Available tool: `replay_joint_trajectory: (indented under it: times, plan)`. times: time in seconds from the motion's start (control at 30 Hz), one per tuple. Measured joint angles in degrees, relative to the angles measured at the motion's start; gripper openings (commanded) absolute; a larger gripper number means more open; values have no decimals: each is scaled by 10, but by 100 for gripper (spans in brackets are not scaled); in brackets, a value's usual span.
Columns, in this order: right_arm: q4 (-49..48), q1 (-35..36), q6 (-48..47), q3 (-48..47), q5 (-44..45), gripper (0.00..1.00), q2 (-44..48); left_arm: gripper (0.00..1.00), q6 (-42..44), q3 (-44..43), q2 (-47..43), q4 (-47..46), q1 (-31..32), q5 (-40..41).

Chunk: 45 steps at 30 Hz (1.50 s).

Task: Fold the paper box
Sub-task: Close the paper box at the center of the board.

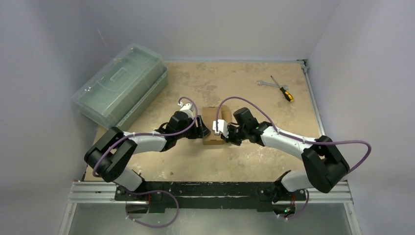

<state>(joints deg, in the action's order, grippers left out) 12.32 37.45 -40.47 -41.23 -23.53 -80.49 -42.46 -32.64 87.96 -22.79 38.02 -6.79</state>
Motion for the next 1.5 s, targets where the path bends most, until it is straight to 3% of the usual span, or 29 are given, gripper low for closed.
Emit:
replay_joint_trajectory:
  times: [0.6,0.83,1.2,1.5]
  plan:
    - [-8,0,19,0,-8,0,7,59,-4,0,2,-4,0,-1]
    - [3,-3,10,-7,-25,22,11,59,-4,0,2,-3,0,-3]
    - [47,-66,-31,-41,-92,28,47,59,-4,0,2,-3,0,-4]
    - [-25,-151,77,-39,-81,39,48,60,-2,0,2,-3,0,-5]
